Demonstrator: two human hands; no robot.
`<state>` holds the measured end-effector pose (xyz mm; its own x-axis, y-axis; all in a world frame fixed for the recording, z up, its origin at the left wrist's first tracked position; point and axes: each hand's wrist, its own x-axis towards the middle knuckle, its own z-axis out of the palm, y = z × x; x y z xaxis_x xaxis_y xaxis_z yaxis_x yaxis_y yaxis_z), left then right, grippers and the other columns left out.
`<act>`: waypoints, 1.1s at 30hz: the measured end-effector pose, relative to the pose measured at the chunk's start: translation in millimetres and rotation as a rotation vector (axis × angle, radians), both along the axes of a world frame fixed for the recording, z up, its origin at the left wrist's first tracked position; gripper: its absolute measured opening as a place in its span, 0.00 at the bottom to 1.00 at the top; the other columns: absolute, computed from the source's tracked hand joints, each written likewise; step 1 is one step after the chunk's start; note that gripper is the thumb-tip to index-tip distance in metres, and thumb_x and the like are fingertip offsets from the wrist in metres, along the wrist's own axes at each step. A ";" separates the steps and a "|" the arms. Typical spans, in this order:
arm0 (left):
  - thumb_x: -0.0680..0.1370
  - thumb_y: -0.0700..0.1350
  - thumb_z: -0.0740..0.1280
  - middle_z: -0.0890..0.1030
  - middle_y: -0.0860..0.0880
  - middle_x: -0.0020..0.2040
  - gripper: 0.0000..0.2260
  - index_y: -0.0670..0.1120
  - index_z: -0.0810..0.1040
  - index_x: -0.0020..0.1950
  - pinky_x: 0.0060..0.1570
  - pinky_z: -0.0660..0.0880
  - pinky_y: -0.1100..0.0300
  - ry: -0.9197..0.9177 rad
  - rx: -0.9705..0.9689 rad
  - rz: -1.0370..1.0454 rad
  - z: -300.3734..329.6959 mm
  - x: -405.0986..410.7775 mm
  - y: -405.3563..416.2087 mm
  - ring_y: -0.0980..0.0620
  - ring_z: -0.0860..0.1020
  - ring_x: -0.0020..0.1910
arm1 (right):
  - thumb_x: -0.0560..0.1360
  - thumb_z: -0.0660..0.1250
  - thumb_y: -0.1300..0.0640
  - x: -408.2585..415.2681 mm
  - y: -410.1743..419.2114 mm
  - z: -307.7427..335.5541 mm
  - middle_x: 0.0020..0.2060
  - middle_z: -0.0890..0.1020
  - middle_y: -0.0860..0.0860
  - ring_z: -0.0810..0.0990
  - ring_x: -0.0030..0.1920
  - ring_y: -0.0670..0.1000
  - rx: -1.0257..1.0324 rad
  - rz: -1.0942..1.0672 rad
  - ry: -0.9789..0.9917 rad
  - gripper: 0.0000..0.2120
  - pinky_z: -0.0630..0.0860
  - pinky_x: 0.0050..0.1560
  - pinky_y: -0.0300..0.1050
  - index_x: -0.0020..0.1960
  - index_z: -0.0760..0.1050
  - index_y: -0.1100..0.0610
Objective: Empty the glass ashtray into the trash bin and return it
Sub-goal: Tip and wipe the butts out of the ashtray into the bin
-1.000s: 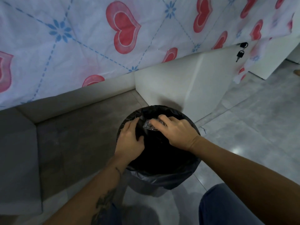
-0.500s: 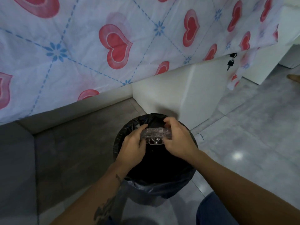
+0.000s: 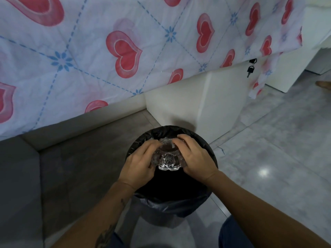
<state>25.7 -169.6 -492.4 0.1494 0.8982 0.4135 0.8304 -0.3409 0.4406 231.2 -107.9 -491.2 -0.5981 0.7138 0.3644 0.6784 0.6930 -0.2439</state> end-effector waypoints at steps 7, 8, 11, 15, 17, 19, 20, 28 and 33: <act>0.63 0.34 0.75 0.80 0.45 0.64 0.28 0.45 0.80 0.63 0.47 0.83 0.47 0.240 -0.011 -0.031 16.7 -4.6 3.9 0.41 0.81 0.58 | 0.70 0.75 0.59 6.9 -0.6 2.5 0.67 0.73 0.60 0.74 0.65 0.60 0.042 0.038 -0.062 0.31 0.83 0.37 0.54 0.70 0.69 0.55; 0.63 0.34 0.75 0.80 0.44 0.64 0.28 0.45 0.80 0.63 0.45 0.83 0.47 0.266 -0.009 -0.047 18.6 -5.9 4.8 0.41 0.81 0.57 | 0.70 0.75 0.59 8.2 0.6 2.9 0.67 0.72 0.60 0.73 0.65 0.60 0.046 0.056 -0.076 0.32 0.83 0.36 0.54 0.71 0.68 0.54; 0.66 0.36 0.67 0.81 0.43 0.64 0.26 0.45 0.78 0.64 0.42 0.83 0.46 0.345 0.000 -0.085 25.3 -9.5 7.4 0.41 0.81 0.58 | 0.70 0.73 0.59 11.9 6.0 3.4 0.68 0.69 0.60 0.70 0.66 0.61 0.061 0.101 -0.091 0.32 0.84 0.38 0.56 0.71 0.65 0.54; 0.66 0.40 0.59 0.81 0.41 0.63 0.26 0.41 0.81 0.63 0.44 0.83 0.48 0.439 0.040 -0.137 30.2 -9.9 8.8 0.40 0.82 0.57 | 0.72 0.71 0.59 14.0 8.6 0.1 0.68 0.69 0.63 0.70 0.67 0.63 0.065 0.124 -0.107 0.31 0.84 0.38 0.58 0.71 0.64 0.56; 0.67 0.40 0.58 0.82 0.40 0.62 0.25 0.40 0.81 0.61 0.43 0.84 0.48 0.468 0.055 -0.145 28.3 -8.6 6.9 0.39 0.82 0.56 | 0.72 0.71 0.61 14.8 8.3 -2.2 0.68 0.69 0.64 0.69 0.67 0.64 0.063 0.150 -0.134 0.30 0.84 0.37 0.57 0.71 0.65 0.57; 0.69 0.39 0.57 0.82 0.40 0.61 0.24 0.40 0.82 0.61 0.43 0.84 0.48 0.469 0.070 -0.134 26.2 -8.1 6.0 0.39 0.82 0.55 | 0.72 0.71 0.61 15.8 9.3 -3.3 0.68 0.68 0.64 0.69 0.68 0.65 0.060 0.153 -0.130 0.30 0.84 0.37 0.57 0.71 0.64 0.57; 0.69 0.39 0.58 0.82 0.40 0.61 0.23 0.40 0.81 0.61 0.43 0.83 0.48 0.466 0.080 -0.129 25.4 -8.0 5.9 0.39 0.82 0.54 | 0.72 0.71 0.60 16.0 9.8 -3.4 0.68 0.69 0.64 0.69 0.68 0.64 0.061 0.152 -0.119 0.30 0.84 0.37 0.57 0.71 0.64 0.57; 0.68 0.39 0.58 0.81 0.40 0.63 0.25 0.40 0.80 0.63 0.45 0.83 0.47 0.466 0.073 -0.117 29.7 -7.4 16.9 0.39 0.81 0.57 | 0.71 0.73 0.59 16.4 18.9 1.4 0.68 0.69 0.63 0.70 0.67 0.64 0.051 0.143 -0.045 0.31 0.84 0.39 0.59 0.70 0.64 0.56; 0.69 0.39 0.62 0.80 0.45 0.65 0.25 0.44 0.78 0.66 0.55 0.81 0.51 0.321 -0.018 -0.113 45.9 -2.3 18.1 0.43 0.80 0.60 | 0.69 0.71 0.62 21.9 18.8 22.3 0.68 0.70 0.61 0.72 0.65 0.63 -0.087 0.134 -0.017 0.31 0.82 0.51 0.60 0.70 0.66 0.57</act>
